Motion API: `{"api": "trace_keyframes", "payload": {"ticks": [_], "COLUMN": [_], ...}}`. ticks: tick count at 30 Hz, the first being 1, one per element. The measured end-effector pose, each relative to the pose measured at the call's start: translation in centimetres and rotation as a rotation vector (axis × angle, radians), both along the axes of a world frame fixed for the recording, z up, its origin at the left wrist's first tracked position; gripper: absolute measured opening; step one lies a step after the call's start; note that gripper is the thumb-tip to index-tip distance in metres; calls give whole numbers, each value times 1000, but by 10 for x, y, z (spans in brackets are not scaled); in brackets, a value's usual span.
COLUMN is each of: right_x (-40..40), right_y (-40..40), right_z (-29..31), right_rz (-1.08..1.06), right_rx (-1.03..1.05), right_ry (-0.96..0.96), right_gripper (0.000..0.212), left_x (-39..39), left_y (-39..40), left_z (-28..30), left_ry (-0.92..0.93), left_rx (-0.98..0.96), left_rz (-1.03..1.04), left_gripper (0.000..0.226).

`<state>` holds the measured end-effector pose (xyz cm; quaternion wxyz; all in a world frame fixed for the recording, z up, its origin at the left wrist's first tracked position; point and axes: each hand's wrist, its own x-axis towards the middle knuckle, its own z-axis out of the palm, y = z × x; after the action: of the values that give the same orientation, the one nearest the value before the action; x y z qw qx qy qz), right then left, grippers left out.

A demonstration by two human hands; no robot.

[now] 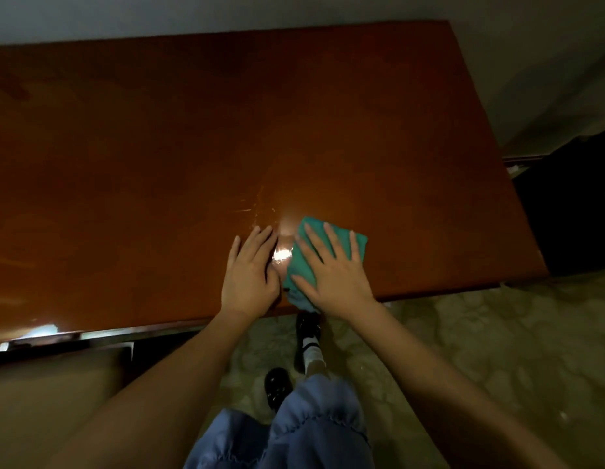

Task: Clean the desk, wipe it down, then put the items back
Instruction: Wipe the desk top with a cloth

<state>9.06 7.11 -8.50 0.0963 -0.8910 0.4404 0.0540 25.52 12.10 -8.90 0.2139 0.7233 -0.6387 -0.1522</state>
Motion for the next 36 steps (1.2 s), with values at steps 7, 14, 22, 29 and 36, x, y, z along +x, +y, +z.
{"api": "trace_keyframes", "payload": {"ticks": [7, 14, 22, 29, 36], "right_x": [-102, -62, -29, -100, -113], "right_y": [-9, -77, -44, -51, -128], "right_z": [3, 9, 0, 0, 3], "right_rz": [-139, -568, -56, -180, -491], "right_rx": [14, 109, 4, 17, -9], "right_ry": [102, 83, 31, 56, 31], "right_gripper": [77, 67, 70, 83, 81], "left_x": [-2, -3, -17, -89, -114], "left_y": [1, -1, -12, -71, -90], "left_z": [2, 5, 4, 12, 7], "left_ry": [-1, -75, -221, -116, -171], "left_rx": [-8, 32, 85, 154, 164], "left_rz": [9, -20, 9, 80, 119], "left_gripper": [61, 65, 64, 60, 65]}}
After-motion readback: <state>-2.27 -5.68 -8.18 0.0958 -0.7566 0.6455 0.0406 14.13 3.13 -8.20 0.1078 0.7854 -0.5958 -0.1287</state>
